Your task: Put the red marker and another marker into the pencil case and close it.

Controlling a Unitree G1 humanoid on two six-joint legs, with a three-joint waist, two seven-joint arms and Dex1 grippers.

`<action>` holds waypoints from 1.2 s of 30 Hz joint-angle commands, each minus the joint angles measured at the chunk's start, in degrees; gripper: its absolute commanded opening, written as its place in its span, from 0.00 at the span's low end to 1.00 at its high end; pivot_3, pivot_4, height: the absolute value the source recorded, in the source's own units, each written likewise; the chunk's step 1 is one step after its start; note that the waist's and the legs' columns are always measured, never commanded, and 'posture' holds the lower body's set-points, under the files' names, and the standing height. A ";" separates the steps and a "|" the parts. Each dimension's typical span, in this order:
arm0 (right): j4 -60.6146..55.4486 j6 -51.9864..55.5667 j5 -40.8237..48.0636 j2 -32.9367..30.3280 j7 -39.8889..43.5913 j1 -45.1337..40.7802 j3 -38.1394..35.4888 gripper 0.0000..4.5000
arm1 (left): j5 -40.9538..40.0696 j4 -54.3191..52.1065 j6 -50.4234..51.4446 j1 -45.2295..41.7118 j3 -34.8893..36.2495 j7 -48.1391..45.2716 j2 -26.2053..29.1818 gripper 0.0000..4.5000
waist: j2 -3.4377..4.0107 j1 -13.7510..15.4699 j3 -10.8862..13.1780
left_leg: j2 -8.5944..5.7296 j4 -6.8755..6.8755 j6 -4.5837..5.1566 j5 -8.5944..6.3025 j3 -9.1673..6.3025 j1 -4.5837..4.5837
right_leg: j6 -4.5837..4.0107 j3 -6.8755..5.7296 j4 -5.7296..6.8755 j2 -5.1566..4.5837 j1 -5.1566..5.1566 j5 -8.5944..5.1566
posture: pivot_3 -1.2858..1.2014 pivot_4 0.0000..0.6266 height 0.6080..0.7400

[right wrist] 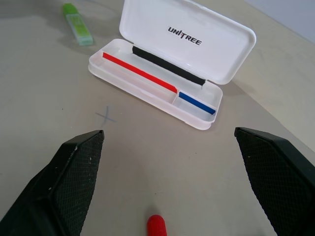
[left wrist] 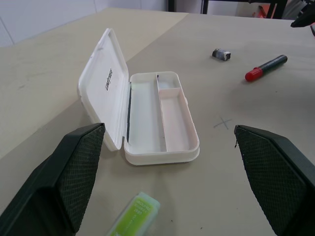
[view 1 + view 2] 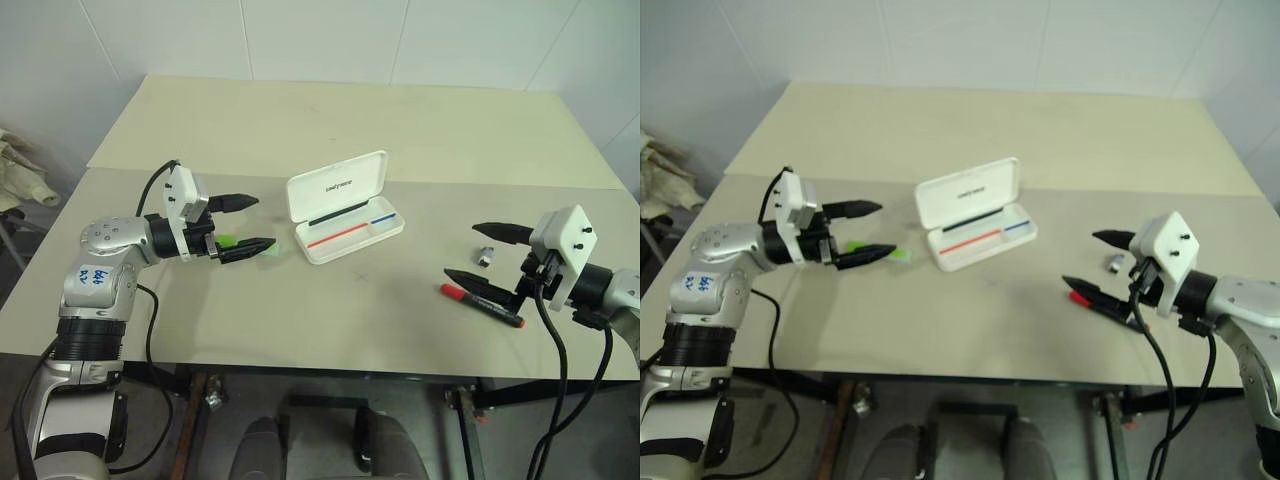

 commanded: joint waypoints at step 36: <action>-6.92 -2.10 -0.06 6.41 -6.84 -2.10 5.10 1.00 | 10.46 -3.02 5.45 -5.04 -14.65 7.91 -12.84 0.58 | 0.00 0.43 0.00 | -0.01 0.04 -0.01 0.00 -0.01 -0.01 | 0.06 0.04 0.02 0.02 0.01 0.03 | 0.52 0.24 1.00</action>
